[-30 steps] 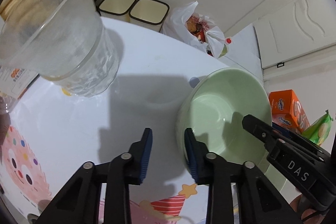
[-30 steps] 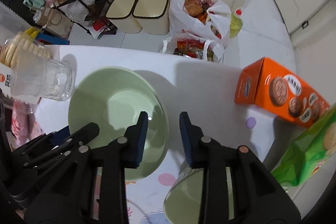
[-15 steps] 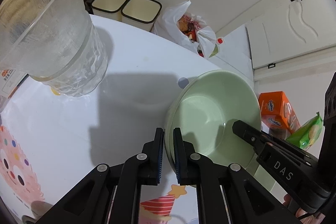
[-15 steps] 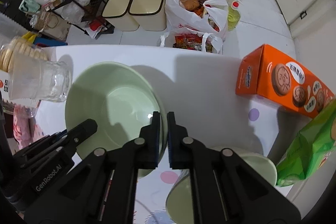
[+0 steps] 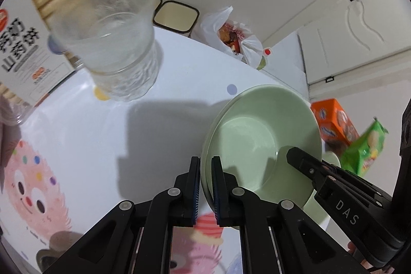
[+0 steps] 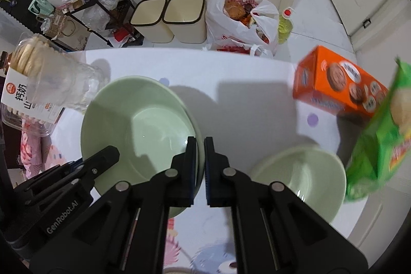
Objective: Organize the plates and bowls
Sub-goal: 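Carry the pale green bowl with both tools over the cream bowl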
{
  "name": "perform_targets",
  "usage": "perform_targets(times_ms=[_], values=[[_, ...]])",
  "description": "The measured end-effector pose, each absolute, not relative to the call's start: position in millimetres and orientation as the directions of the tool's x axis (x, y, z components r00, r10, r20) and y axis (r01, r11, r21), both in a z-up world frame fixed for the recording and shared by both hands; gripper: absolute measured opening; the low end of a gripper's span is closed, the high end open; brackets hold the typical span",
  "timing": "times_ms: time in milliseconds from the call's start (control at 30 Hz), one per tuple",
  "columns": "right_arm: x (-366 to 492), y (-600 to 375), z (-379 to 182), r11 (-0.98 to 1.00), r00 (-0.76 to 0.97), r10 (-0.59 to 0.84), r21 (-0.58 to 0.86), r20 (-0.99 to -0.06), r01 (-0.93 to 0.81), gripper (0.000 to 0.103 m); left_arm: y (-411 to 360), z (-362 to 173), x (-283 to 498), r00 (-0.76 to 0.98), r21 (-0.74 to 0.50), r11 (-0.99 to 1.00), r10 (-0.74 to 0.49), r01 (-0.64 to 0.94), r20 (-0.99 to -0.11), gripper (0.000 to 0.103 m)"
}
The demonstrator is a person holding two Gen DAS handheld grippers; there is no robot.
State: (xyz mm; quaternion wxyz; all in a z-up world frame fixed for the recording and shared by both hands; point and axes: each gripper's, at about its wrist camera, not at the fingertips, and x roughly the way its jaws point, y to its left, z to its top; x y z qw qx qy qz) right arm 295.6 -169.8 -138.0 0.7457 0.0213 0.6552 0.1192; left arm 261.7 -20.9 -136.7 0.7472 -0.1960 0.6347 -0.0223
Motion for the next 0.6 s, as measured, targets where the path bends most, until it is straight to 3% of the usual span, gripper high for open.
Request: perform_targets(times_ms=[600], values=[[192.4,-165.7,-81.9,0.977,0.198,0.204,0.187,-0.959,-0.104,0.008,-12.6,-71.8,165.2,0.218,-0.266,0.962,-0.247,-0.063,-0.944,0.007]])
